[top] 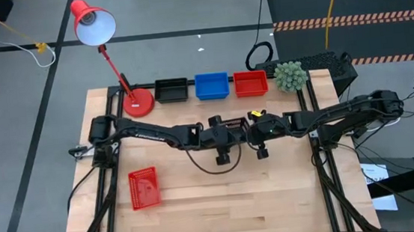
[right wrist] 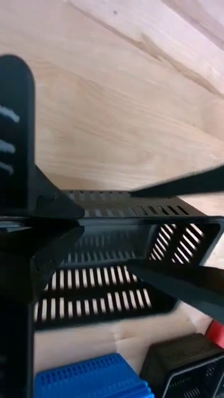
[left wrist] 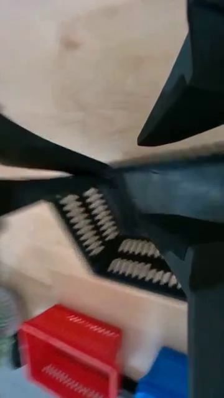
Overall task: Stack baskets by color
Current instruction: Stack the bottom black bin on the top stacked black bins
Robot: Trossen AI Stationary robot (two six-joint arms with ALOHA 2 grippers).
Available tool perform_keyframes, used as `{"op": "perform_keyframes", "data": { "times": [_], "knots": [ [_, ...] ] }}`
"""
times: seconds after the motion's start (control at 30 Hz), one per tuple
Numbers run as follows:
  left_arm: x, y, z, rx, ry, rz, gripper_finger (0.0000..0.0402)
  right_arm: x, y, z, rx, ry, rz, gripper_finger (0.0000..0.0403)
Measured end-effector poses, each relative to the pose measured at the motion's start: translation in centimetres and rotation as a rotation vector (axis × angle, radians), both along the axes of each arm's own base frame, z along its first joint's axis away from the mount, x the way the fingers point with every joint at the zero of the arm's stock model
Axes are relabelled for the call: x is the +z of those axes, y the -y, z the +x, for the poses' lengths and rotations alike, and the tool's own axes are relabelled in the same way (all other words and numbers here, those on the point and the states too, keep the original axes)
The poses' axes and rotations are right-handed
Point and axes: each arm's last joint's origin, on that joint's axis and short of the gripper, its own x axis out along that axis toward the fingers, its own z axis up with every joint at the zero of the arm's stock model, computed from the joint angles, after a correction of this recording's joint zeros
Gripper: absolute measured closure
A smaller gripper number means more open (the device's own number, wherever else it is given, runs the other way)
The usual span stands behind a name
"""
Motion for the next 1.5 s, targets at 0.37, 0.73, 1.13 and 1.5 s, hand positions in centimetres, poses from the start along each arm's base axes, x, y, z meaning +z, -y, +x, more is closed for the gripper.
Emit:
{"op": "perform_keyframes", "data": {
  "times": [0.37,0.73,1.13,1.5],
  "knots": [
    [-0.9,-1.2,0.5,-0.003,-0.005,-0.027,0.0314,0.0,0.1,0.0,-0.036,0.003,-0.037,0.0397],
    [-1.0,-1.2,0.4,-0.042,-0.027,0.005,0.0391,0.2,-0.4,0.2,-0.025,0.027,-0.063,0.0364],
    [2.0,-1.2,-6.1,-0.036,-0.045,0.139,0.0396,4.5,-2.0,-2.4,0.019,0.232,-0.006,0.0236],
    [4.0,-4.1,-19.5,-0.107,0.041,0.428,0.0396,6.2,-2.2,-4.9,0.027,0.273,0.021,0.0238]
  ]
}}
